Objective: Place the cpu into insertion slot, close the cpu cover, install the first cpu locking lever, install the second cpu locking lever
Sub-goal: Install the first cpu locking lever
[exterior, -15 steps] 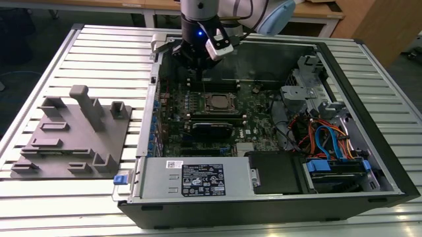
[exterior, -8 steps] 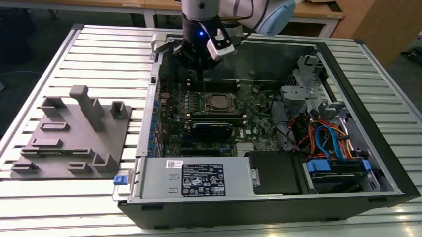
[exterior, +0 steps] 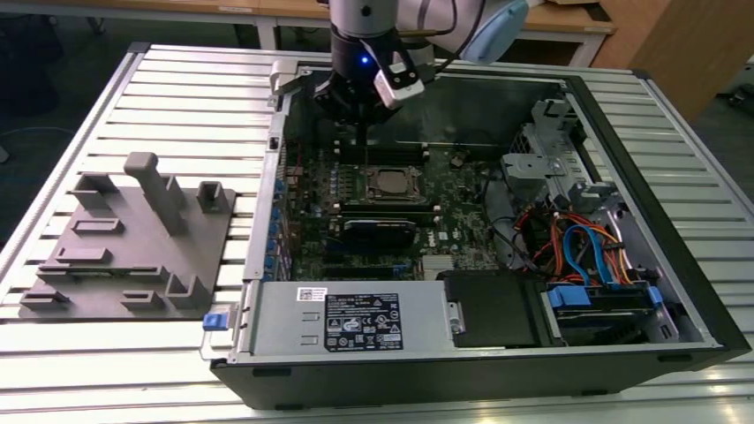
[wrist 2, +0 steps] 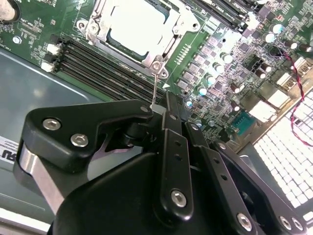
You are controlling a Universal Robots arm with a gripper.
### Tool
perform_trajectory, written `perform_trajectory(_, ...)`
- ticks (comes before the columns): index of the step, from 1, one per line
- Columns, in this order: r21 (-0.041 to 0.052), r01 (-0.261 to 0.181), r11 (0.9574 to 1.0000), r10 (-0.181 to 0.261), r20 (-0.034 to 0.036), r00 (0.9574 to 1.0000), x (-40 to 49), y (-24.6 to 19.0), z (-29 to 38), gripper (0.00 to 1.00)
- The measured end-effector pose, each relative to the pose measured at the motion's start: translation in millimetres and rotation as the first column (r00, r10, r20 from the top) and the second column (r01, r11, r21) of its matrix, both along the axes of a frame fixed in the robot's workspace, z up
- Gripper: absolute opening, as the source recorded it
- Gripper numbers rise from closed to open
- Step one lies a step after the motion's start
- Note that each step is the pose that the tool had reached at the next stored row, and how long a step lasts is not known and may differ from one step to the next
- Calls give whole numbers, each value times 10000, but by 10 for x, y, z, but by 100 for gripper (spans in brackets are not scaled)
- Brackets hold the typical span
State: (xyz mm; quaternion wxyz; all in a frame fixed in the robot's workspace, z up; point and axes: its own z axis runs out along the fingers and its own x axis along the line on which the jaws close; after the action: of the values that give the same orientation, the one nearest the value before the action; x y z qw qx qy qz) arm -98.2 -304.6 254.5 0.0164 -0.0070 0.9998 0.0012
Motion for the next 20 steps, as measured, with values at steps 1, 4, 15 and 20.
perform_trajectory(1,0,0,10000,0,0,10000,6,0,0,10)
perform_trajectory(4,0,0,10000,0,0,10000,23,0,-1,10)
perform_trajectory(15,1,0,10000,0,0,10000,88,0,-4,10)
perform_trajectory(20,0,0,10000,0,0,10000,111,0,-5,10)
